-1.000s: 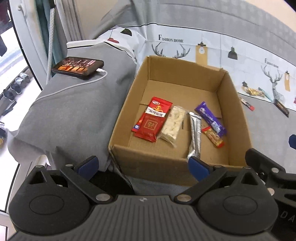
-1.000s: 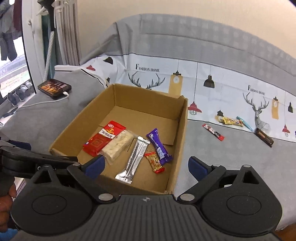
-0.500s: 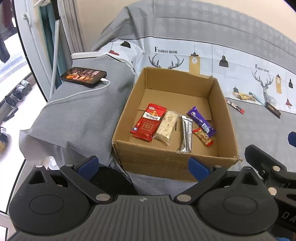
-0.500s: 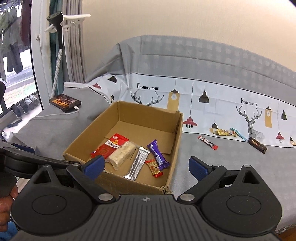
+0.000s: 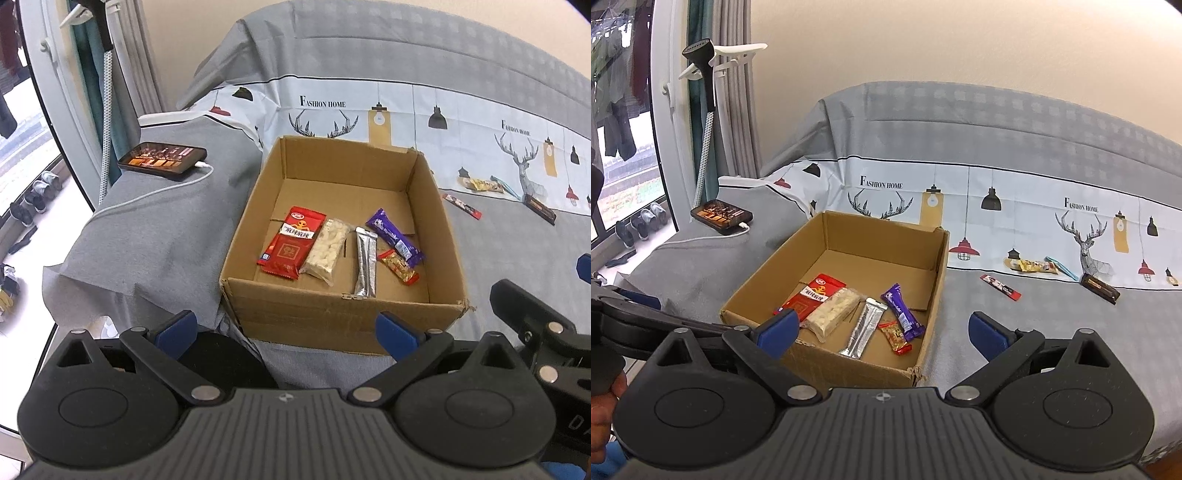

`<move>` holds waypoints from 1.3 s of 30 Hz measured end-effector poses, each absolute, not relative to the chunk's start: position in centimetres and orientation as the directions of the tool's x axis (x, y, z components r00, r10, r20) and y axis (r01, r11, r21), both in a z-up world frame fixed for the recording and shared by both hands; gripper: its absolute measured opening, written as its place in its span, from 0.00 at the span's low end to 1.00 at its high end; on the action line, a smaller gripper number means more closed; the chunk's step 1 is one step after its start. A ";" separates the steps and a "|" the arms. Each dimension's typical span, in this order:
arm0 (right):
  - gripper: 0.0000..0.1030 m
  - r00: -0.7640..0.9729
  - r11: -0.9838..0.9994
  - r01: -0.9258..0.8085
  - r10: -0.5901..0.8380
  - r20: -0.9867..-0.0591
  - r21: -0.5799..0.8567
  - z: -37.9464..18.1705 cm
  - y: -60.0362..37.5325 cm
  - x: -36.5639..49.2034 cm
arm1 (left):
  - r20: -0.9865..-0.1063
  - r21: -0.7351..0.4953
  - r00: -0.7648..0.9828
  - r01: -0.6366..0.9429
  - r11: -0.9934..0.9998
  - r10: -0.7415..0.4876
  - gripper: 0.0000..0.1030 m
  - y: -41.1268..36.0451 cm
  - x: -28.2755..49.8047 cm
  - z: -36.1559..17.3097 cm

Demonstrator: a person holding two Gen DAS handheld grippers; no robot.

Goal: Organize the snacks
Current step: 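Withdraw both tools from the box toward the remaining snacks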

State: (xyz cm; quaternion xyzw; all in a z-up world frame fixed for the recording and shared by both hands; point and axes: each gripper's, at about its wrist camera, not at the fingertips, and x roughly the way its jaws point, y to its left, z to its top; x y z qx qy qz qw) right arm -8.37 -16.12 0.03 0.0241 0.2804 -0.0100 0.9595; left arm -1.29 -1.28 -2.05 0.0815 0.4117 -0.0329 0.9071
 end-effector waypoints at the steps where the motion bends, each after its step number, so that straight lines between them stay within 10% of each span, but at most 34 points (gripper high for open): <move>1: 0.95 0.842 0.999 0.034 -0.005 -0.540 0.042 0.0 -16.2 -8.3 | -0.753 0.122 0.658 0.128 0.984 0.008 1.00 -1.3 -1.3 -2.1; 39: 0.96 0.809 0.991 0.070 0.011 -0.587 0.115 -1.8 -18.8 -7.0 | -0.767 0.209 0.640 0.185 0.960 0.044 1.00 -4.3 0.1 -3.0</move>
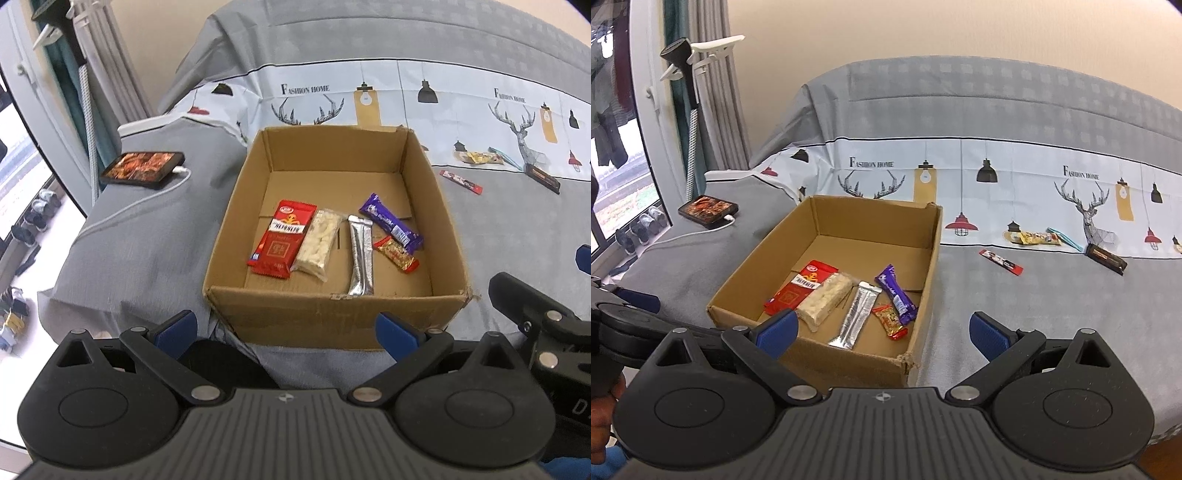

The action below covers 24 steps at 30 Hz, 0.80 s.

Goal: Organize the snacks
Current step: 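Withdraw both tools from the box toward the remaining snacks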

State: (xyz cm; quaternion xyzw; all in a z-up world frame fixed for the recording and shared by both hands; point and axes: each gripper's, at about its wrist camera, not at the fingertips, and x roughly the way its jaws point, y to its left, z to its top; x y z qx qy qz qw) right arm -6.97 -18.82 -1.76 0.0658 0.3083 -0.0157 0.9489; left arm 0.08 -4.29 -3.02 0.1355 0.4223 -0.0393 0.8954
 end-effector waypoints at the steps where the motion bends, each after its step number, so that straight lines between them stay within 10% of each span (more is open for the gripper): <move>1: 0.96 0.809 0.990 0.077 0.008 -0.588 0.120 -1.8 -19.1 -6.9 | -0.765 0.214 0.642 0.189 0.958 0.044 1.00 -4.6 0.2 -3.0; 24: 0.96 0.795 0.959 0.231 -0.088 -0.601 0.165 -3.0 -26.8 -6.3 | -0.752 0.286 0.660 0.325 0.901 0.001 1.00 -13.0 2.1 -2.6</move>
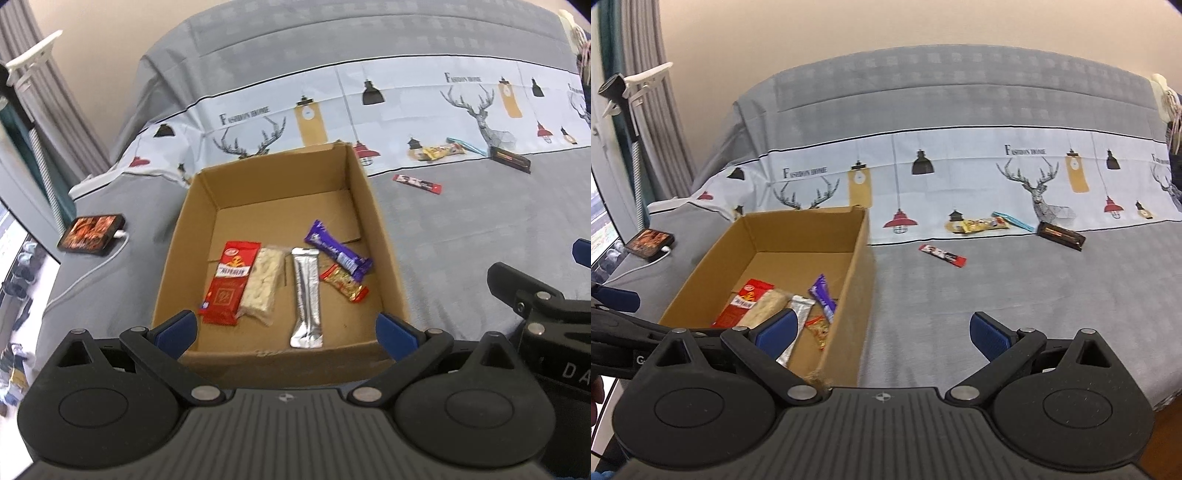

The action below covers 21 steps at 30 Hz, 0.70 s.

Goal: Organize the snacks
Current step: 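Withdraw both tools from the box toward the remaining snacks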

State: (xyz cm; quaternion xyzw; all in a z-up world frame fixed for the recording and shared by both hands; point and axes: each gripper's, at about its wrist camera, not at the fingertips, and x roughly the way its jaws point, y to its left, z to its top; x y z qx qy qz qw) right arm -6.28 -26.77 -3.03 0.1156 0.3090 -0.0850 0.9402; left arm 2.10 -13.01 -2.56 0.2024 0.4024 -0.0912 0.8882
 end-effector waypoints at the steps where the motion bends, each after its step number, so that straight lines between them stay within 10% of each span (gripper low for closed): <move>1: 0.96 0.794 0.957 0.239 -0.094 -0.601 0.167 -3.1 -27.2 -6.3 | -0.752 0.289 0.660 0.332 0.898 -0.002 1.00 -13.4 2.2 -2.6; 21: 0.97 0.719 0.889 0.431 -0.233 -0.655 0.156 -6.7 -37.9 -5.2 | -0.791 0.288 0.605 0.499 0.817 -0.091 1.00 -24.6 6.1 -4.3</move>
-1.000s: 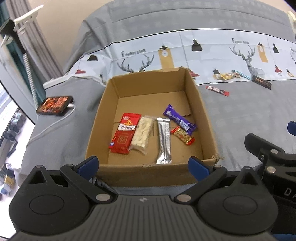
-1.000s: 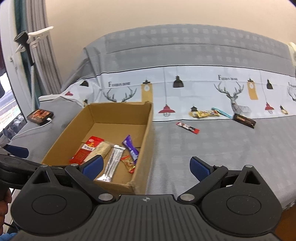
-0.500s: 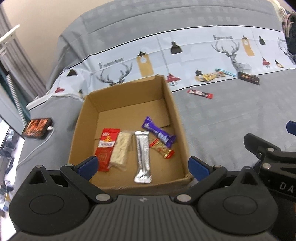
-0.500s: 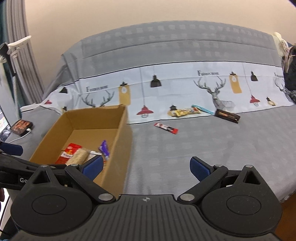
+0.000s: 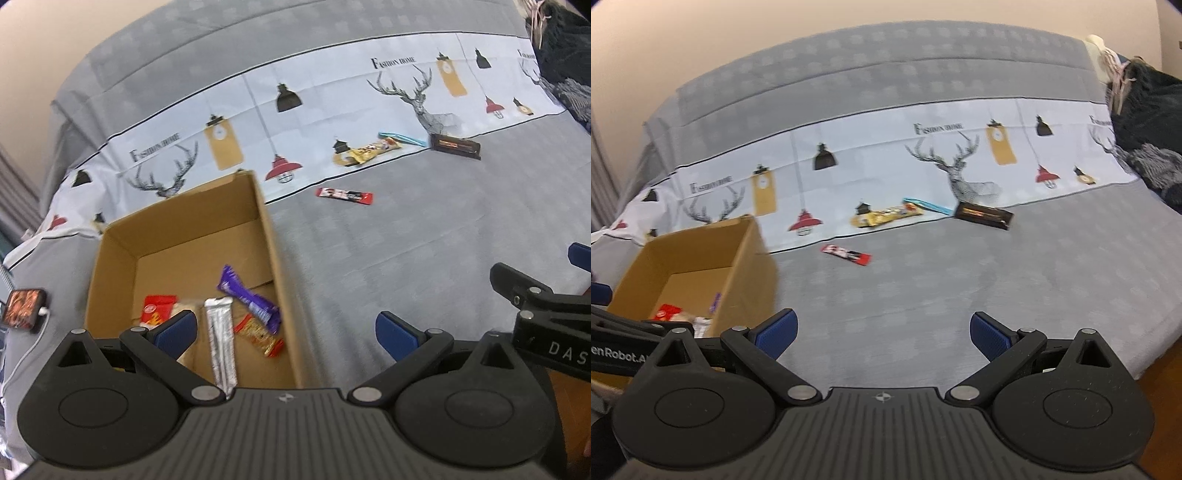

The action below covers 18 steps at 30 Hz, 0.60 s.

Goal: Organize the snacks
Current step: 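Withdraw both tools from the box toward the remaining snacks, then grasp the yellow candy pack with the left tool while the right tool grasps the dark chocolate bar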

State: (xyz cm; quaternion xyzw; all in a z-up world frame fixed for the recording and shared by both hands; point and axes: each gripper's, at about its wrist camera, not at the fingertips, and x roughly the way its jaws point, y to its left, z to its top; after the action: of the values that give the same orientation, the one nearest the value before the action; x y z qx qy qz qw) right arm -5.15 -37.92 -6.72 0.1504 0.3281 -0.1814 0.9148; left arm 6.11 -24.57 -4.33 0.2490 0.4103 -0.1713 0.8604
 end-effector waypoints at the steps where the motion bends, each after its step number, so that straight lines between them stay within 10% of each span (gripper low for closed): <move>1: 0.97 0.714 0.886 0.438 -0.237 -0.659 0.155 -7.0 -38.5 -5.0 | -0.792 0.290 0.603 0.504 0.813 -0.091 1.00 -25.1 6.4 -4.5; 18: 0.99 0.675 0.864 0.502 -0.356 -0.646 0.049 -10.5 -51.9 2.9 | -0.846 0.250 0.506 0.654 0.714 -0.167 1.00 -37.8 21.3 -9.4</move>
State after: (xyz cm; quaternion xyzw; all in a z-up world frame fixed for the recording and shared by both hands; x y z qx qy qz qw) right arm 2.86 -51.94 -10.45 0.1118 0.3267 -0.2361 0.9083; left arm 21.25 -37.75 -9.40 0.2835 0.4293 -0.2504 0.8202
